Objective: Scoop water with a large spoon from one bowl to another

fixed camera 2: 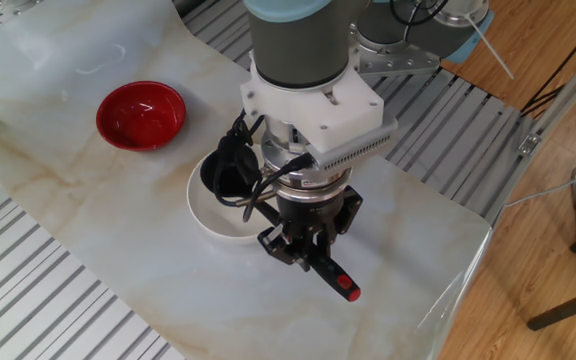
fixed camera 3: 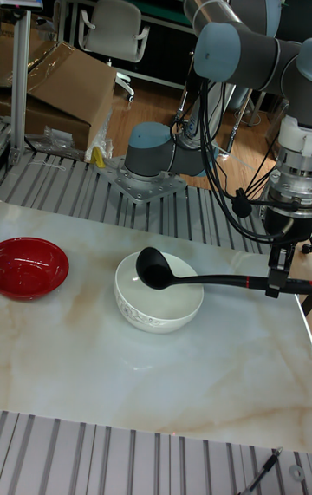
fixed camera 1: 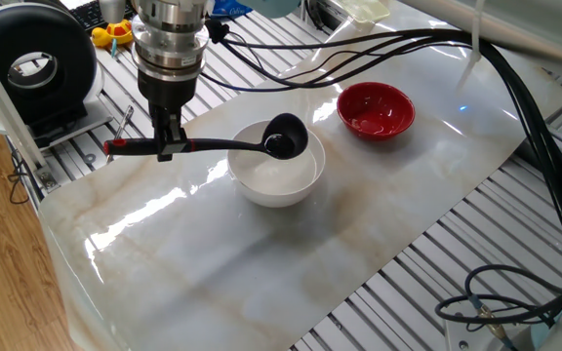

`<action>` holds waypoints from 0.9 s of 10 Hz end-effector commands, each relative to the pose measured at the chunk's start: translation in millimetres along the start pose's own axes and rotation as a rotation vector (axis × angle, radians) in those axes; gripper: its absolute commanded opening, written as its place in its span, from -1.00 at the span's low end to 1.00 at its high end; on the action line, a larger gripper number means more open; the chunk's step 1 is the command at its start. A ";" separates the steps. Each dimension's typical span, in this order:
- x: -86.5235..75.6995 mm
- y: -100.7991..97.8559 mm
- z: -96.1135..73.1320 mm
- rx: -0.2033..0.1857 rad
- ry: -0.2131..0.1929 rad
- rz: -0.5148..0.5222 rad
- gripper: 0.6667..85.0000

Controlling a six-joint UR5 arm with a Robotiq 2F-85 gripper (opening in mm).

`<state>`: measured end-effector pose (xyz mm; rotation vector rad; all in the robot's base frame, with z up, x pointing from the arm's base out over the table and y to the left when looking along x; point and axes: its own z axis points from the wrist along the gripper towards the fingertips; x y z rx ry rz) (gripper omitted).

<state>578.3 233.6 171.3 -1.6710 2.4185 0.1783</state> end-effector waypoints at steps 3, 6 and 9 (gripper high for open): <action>-3.0 3.4 -2.1 -0.015 -0.010 0.011 -0.98; -2.5 2.8 -3.2 -0.012 -0.008 0.006 -0.98; -6.0 0.3 -3.2 -0.003 -0.021 0.025 -0.98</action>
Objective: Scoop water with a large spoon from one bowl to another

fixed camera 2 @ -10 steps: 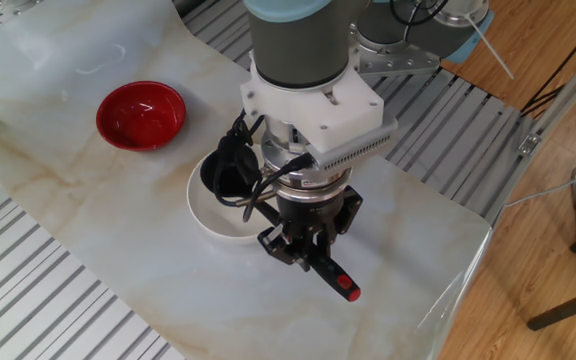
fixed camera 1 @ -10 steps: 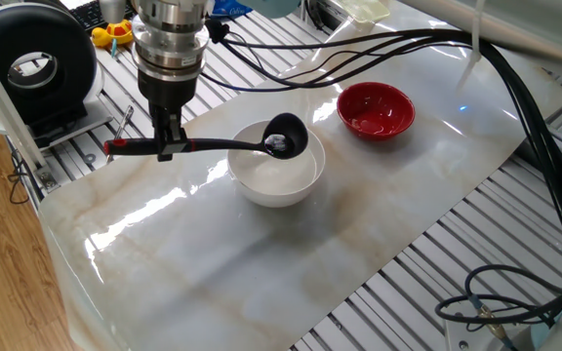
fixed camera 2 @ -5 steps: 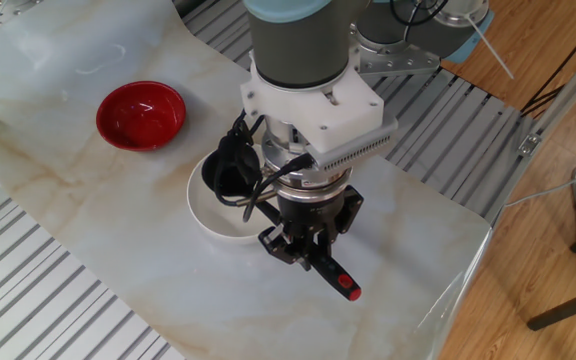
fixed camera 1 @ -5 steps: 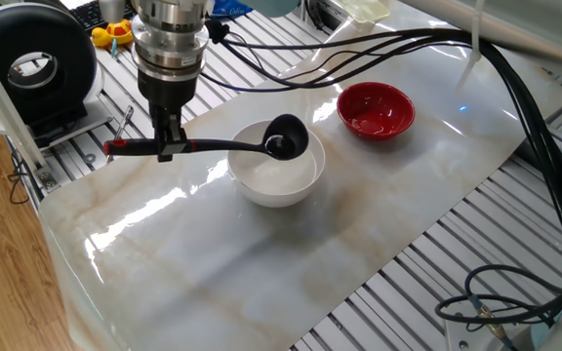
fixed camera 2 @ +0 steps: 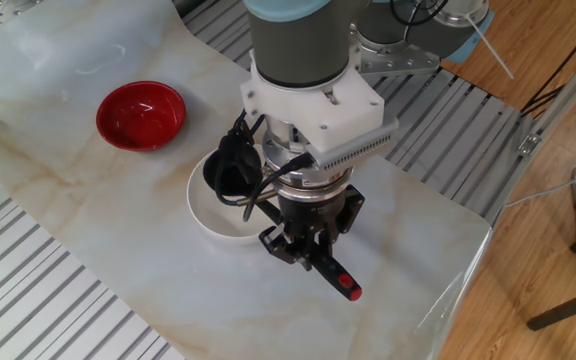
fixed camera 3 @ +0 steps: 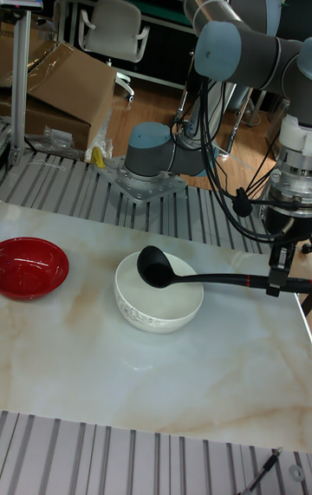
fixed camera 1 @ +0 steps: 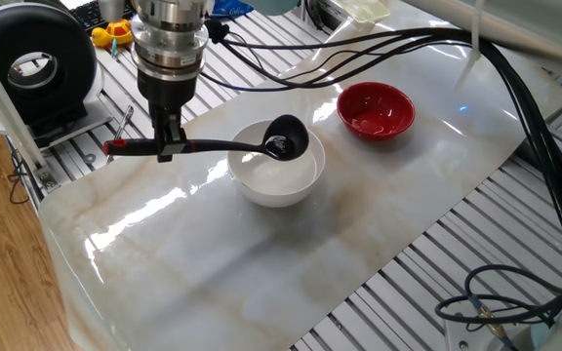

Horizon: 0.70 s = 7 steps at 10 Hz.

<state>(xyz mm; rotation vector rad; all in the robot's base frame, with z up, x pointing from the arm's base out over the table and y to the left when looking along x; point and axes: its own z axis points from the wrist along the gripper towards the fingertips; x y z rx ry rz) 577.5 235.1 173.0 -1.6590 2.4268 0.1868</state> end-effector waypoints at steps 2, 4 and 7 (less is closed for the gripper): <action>-6.7 -1.0 -1.8 0.001 -0.027 0.017 -0.98; -7.8 -0.5 -1.9 0.000 -0.031 0.004 -0.98; -5.0 -1.1 -1.8 0.002 -0.021 0.003 -0.98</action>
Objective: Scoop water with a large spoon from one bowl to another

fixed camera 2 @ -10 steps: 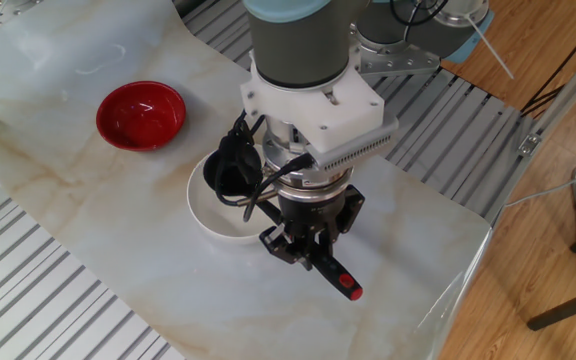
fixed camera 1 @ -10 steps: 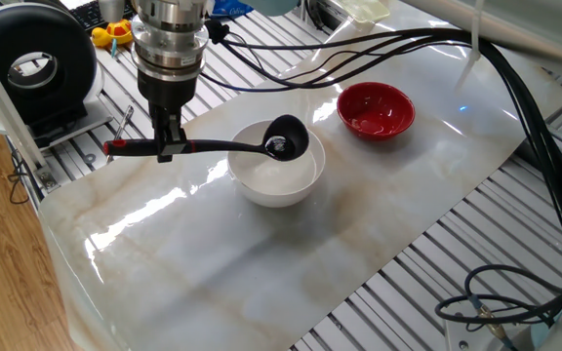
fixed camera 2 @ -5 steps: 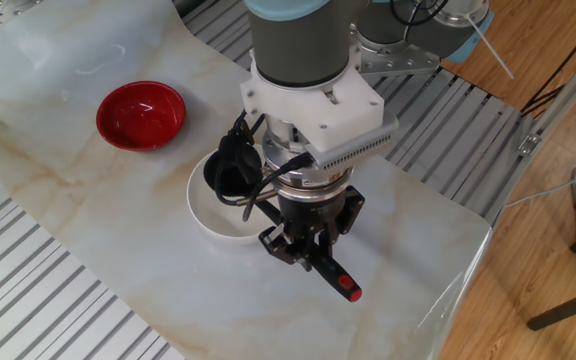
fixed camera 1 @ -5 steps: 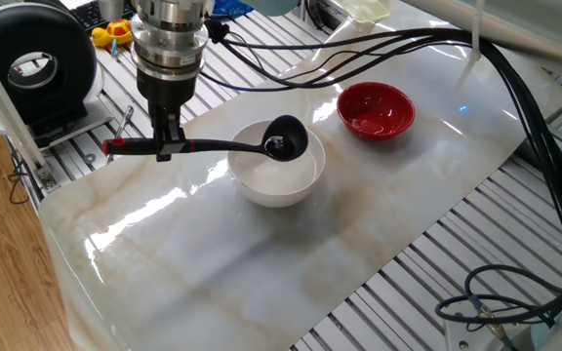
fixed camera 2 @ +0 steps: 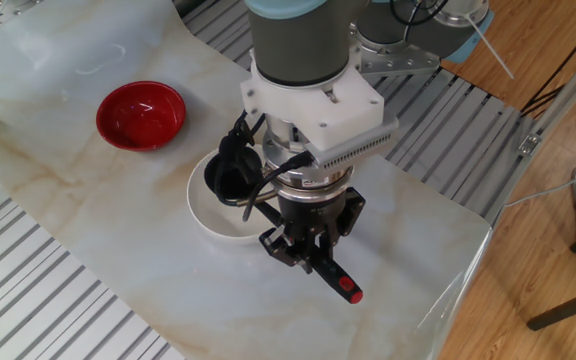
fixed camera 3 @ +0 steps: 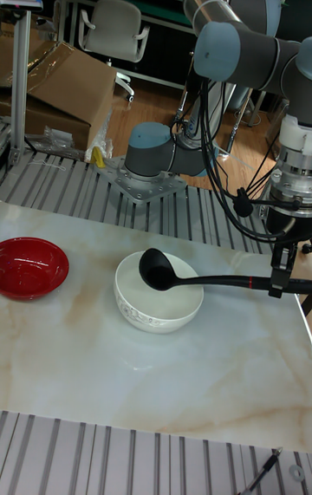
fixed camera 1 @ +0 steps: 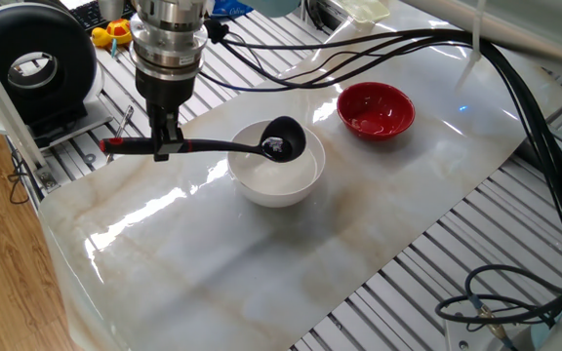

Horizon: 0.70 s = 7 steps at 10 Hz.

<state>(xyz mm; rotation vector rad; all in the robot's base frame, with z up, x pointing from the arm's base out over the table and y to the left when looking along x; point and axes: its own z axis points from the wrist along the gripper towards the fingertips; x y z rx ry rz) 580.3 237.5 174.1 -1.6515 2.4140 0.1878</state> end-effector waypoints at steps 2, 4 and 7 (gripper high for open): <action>1.3 -3.1 -1.1 0.010 0.006 0.005 -0.98; 5.0 -1.7 -2.6 0.003 0.014 0.009 -0.98; 21.5 -6.6 -4.9 0.017 0.041 -0.004 -0.98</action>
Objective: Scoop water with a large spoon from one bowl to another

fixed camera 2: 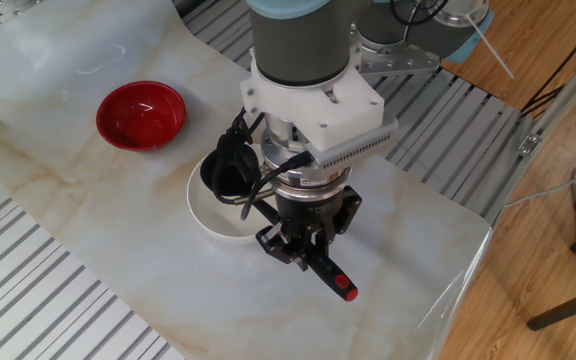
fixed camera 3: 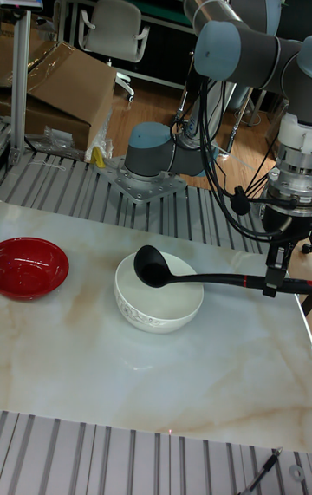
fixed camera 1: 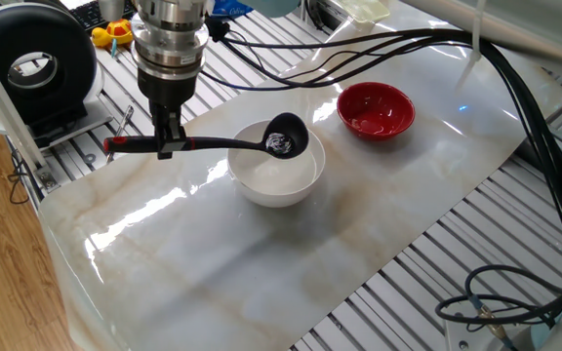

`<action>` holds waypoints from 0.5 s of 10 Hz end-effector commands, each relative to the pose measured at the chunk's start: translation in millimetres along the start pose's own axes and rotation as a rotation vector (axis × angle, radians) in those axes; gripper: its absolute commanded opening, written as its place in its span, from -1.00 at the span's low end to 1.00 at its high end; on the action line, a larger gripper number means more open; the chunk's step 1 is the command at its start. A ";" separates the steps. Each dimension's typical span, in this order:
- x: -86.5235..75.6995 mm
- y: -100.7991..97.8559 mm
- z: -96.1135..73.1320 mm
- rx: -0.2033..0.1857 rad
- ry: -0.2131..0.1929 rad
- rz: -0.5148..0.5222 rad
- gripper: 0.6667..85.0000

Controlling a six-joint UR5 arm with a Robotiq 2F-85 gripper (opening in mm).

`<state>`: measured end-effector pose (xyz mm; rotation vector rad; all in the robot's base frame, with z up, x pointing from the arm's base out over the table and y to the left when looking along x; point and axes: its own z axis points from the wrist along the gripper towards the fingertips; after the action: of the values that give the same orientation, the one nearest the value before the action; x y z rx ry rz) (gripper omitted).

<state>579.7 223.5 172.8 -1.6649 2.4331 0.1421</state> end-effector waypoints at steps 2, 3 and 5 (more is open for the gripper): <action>13.9 -1.3 -5.4 -0.002 -0.002 -0.006 -0.98; 16.1 -0.5 -6.3 -0.004 -0.003 -0.006 -0.98; 13.4 -1.1 -6.3 -0.002 -0.014 0.004 -0.98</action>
<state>575.7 209.6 173.5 -1.6727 2.4311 0.1353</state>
